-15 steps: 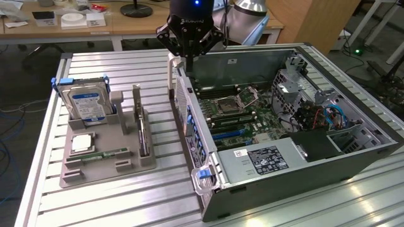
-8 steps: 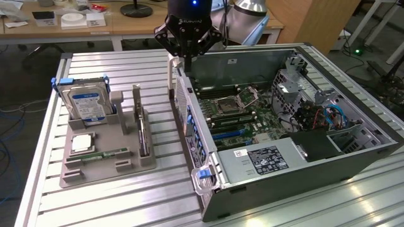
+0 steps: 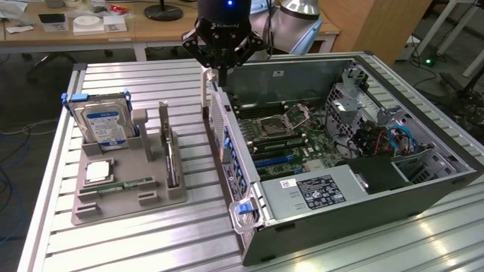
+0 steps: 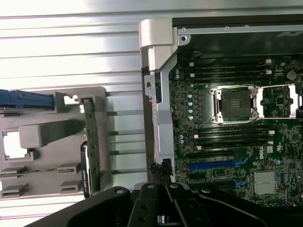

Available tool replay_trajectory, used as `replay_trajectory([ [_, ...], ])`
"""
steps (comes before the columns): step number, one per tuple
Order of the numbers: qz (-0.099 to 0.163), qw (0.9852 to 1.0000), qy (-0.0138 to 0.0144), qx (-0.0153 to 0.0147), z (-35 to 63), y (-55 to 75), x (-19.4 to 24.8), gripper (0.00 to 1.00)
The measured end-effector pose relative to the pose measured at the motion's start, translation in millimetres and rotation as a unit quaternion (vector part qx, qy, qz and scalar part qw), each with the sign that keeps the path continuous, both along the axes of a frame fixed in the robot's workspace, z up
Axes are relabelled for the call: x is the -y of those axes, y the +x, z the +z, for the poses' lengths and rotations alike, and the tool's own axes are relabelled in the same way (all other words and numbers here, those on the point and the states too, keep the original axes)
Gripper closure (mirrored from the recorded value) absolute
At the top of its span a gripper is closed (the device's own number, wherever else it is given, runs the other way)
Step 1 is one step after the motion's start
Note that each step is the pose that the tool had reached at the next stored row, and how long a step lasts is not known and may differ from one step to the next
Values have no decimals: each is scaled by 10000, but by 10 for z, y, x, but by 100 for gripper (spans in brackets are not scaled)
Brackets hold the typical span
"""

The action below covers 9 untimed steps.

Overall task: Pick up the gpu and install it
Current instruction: 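Reach for the gpu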

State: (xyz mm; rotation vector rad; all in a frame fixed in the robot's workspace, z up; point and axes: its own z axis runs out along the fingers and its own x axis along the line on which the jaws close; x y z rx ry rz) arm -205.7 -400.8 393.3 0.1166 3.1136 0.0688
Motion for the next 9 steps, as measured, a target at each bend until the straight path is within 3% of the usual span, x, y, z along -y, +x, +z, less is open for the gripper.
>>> replay_trajectory([
  [9, 0, 10000, 0, 0, 0, -54, 3, 90],
])
